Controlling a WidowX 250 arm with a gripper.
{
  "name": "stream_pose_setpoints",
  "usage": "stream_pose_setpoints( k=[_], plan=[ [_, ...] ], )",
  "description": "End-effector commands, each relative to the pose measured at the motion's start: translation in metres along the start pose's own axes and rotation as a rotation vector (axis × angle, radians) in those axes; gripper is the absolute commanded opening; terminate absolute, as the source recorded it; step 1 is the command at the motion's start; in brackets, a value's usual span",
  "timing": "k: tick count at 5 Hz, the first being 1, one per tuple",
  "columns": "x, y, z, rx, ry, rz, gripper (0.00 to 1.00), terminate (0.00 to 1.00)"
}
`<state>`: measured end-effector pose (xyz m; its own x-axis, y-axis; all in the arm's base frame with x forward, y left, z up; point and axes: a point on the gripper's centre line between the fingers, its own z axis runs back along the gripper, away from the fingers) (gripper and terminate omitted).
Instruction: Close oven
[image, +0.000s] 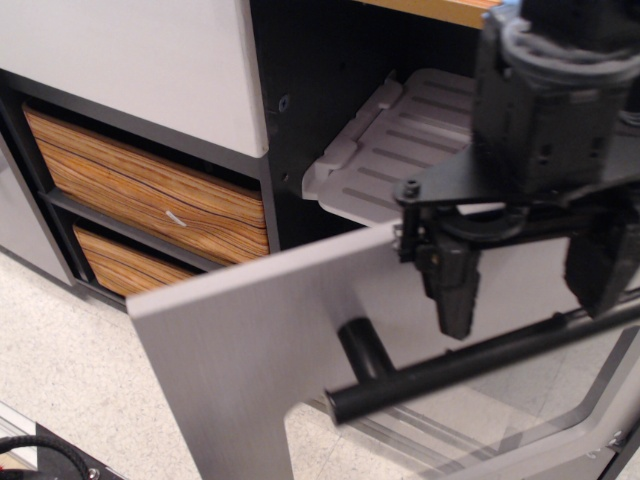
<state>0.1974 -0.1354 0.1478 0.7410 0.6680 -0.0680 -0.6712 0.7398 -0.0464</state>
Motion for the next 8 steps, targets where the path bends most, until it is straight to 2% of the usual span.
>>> stream_pose_setpoints(
  k=[1,2,3,4,5,6,7,8],
  plan=[
    [0.056,0.004,0.022,-0.051,-0.077,0.094,1.0,0.0],
    [0.061,0.007,0.034,-0.09,-0.067,0.063,1.0,0.0],
    [0.047,0.01,0.02,-0.069,-0.083,-0.088,1.0,0.0],
    [0.042,0.008,-0.027,-0.025,-0.17,-0.188,1.0,0.0],
    [0.061,0.004,-0.07,-0.018,-0.276,-0.148,1.0,0.0],
    [0.084,-0.006,-0.082,-0.005,-0.324,-0.091,1.0,0.0],
    [0.1,-0.013,-0.082,-0.005,-0.323,-0.05,1.0,0.0],
    [0.106,-0.015,-0.082,-0.006,-0.337,-0.039,1.0,0.0]
  ],
)
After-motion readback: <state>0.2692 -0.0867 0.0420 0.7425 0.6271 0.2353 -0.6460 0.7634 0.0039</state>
